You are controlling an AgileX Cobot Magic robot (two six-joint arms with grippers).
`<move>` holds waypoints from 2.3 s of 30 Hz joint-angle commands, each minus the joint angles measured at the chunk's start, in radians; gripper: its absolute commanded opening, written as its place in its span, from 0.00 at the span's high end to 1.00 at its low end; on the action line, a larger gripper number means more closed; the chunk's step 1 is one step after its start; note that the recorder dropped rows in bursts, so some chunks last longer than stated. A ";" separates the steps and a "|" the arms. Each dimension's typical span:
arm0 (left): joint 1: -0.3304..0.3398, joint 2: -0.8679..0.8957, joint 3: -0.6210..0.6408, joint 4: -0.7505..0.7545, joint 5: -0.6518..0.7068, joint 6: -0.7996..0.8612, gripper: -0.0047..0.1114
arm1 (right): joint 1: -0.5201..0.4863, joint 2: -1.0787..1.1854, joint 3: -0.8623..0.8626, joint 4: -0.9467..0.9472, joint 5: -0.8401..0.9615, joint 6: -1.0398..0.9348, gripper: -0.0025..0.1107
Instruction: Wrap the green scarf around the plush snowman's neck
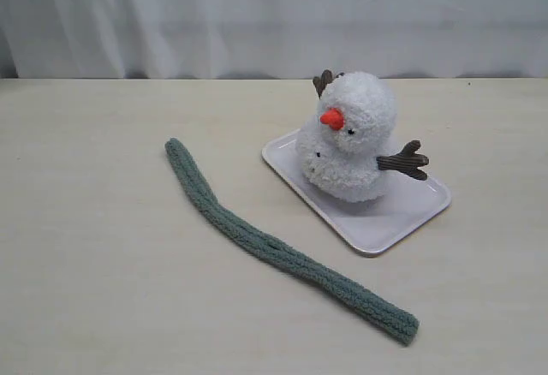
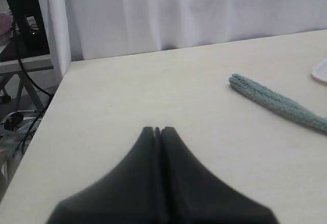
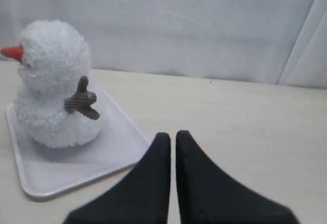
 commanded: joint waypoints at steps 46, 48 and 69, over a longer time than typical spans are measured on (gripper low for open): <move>-0.008 -0.003 0.003 -0.149 -0.012 -0.082 0.96 | 0.454 0.937 -0.834 -0.012 0.379 0.107 0.52; -0.008 -0.003 0.003 -0.149 -0.012 -0.082 0.96 | 0.534 1.021 -0.852 -0.006 0.355 0.076 0.52; -0.008 -0.003 0.003 -0.149 -0.010 -0.082 0.96 | 0.695 1.900 -1.260 0.216 0.359 -0.116 0.52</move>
